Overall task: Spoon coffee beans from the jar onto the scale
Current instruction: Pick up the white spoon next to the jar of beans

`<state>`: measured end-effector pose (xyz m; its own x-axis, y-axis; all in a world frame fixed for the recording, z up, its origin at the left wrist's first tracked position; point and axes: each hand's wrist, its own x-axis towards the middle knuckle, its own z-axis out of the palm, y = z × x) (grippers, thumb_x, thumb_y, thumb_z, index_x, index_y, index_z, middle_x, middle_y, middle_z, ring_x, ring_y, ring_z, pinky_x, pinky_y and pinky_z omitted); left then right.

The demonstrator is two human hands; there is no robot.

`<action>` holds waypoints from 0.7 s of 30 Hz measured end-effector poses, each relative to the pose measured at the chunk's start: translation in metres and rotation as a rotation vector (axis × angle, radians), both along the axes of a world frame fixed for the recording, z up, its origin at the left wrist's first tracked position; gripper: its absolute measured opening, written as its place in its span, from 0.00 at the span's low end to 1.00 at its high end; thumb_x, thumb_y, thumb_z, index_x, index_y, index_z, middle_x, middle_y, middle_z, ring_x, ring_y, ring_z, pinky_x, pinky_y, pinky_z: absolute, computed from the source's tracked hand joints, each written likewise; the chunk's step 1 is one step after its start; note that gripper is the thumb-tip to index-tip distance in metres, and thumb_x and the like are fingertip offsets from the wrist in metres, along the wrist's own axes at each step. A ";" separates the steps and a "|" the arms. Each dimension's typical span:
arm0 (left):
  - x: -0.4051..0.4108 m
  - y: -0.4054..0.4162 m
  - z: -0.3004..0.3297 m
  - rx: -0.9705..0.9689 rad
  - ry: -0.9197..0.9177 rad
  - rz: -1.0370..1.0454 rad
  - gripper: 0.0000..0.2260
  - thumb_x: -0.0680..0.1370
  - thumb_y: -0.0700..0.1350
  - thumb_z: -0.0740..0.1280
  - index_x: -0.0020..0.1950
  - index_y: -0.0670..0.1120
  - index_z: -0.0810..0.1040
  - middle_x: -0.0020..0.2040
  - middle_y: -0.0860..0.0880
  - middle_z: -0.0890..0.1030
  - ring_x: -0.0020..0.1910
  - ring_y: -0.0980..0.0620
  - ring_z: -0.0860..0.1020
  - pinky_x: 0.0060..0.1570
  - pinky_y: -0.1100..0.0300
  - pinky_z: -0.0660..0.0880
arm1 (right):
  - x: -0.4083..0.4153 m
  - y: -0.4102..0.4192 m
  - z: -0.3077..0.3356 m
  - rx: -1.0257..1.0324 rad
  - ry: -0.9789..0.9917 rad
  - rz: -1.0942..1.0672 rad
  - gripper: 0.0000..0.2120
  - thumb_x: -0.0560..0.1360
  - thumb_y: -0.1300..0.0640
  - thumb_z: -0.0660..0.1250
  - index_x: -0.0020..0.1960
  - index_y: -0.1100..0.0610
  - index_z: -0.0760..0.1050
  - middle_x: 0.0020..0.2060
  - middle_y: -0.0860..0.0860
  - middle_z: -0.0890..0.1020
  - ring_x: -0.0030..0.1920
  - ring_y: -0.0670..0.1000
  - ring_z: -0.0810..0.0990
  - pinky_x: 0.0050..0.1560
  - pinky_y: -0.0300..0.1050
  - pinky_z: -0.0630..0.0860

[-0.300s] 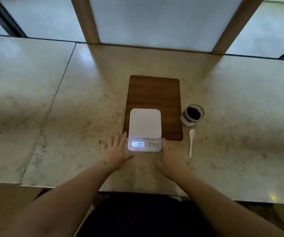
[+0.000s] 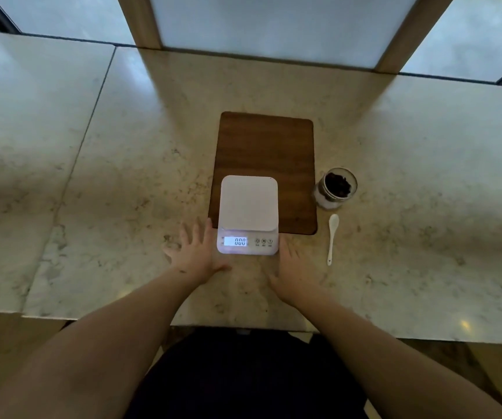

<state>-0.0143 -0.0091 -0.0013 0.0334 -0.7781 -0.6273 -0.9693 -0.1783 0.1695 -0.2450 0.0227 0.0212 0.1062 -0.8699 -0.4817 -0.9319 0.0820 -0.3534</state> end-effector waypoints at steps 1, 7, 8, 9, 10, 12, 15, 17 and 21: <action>-0.001 -0.002 0.003 0.010 0.002 0.007 0.56 0.70 0.72 0.68 0.80 0.52 0.31 0.82 0.46 0.35 0.78 0.35 0.32 0.69 0.21 0.51 | 0.001 0.000 0.004 -0.010 -0.003 0.003 0.39 0.78 0.54 0.64 0.82 0.58 0.47 0.79 0.58 0.60 0.76 0.60 0.63 0.73 0.59 0.64; 0.001 -0.007 0.008 0.039 -0.069 -0.040 0.59 0.67 0.76 0.67 0.81 0.52 0.33 0.82 0.45 0.34 0.78 0.36 0.32 0.69 0.21 0.49 | -0.002 0.000 0.000 0.014 -0.093 -0.021 0.37 0.79 0.52 0.63 0.82 0.54 0.48 0.81 0.51 0.57 0.77 0.54 0.61 0.72 0.54 0.66; 0.001 -0.009 0.006 0.016 -0.057 -0.056 0.58 0.67 0.76 0.66 0.81 0.52 0.34 0.82 0.45 0.34 0.78 0.36 0.32 0.69 0.21 0.49 | -0.004 0.000 -0.002 0.002 -0.093 -0.013 0.37 0.78 0.52 0.63 0.82 0.54 0.48 0.81 0.52 0.57 0.77 0.55 0.60 0.72 0.54 0.66; 0.002 -0.009 0.006 0.017 -0.051 -0.059 0.58 0.68 0.76 0.66 0.81 0.53 0.34 0.82 0.45 0.34 0.78 0.36 0.32 0.69 0.21 0.48 | -0.005 -0.001 0.000 0.004 -0.073 0.000 0.38 0.78 0.52 0.63 0.82 0.54 0.48 0.81 0.52 0.56 0.78 0.55 0.60 0.72 0.54 0.66; 0.002 -0.009 0.006 0.025 -0.052 -0.059 0.57 0.68 0.76 0.66 0.81 0.54 0.34 0.81 0.45 0.33 0.78 0.36 0.31 0.69 0.21 0.47 | -0.007 -0.002 -0.003 0.005 -0.071 0.003 0.38 0.78 0.52 0.63 0.82 0.53 0.48 0.81 0.52 0.56 0.78 0.55 0.60 0.71 0.53 0.67; 0.002 -0.008 0.006 0.021 -0.051 -0.065 0.56 0.68 0.76 0.66 0.80 0.57 0.33 0.81 0.45 0.33 0.78 0.36 0.30 0.68 0.20 0.46 | -0.010 -0.003 -0.004 0.007 -0.086 0.000 0.39 0.77 0.53 0.65 0.82 0.53 0.48 0.81 0.52 0.56 0.77 0.55 0.60 0.70 0.53 0.68; 0.003 -0.007 0.004 0.026 -0.047 -0.066 0.55 0.68 0.76 0.65 0.79 0.60 0.32 0.81 0.45 0.32 0.77 0.36 0.29 0.68 0.21 0.43 | -0.017 -0.001 -0.003 0.023 -0.086 0.024 0.40 0.77 0.55 0.65 0.82 0.52 0.48 0.81 0.52 0.55 0.77 0.56 0.61 0.70 0.54 0.69; 0.004 -0.007 0.000 0.032 -0.051 -0.068 0.54 0.68 0.77 0.64 0.79 0.61 0.31 0.80 0.45 0.31 0.77 0.37 0.28 0.68 0.21 0.42 | -0.021 0.000 -0.004 0.022 -0.083 0.036 0.39 0.77 0.56 0.64 0.82 0.51 0.49 0.82 0.52 0.54 0.76 0.57 0.63 0.69 0.54 0.71; 0.004 -0.008 -0.006 0.051 -0.070 -0.074 0.55 0.67 0.78 0.62 0.78 0.60 0.29 0.79 0.44 0.29 0.76 0.36 0.26 0.68 0.20 0.43 | -0.018 0.003 -0.011 0.003 -0.043 0.058 0.38 0.78 0.54 0.63 0.82 0.51 0.49 0.81 0.51 0.55 0.78 0.56 0.59 0.72 0.54 0.68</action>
<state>-0.0105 -0.0173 -0.0071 0.0223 -0.7471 -0.6643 -0.9892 -0.1126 0.0934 -0.2633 0.0259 0.0099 0.1773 -0.8601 -0.4783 -0.9190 0.0292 -0.3932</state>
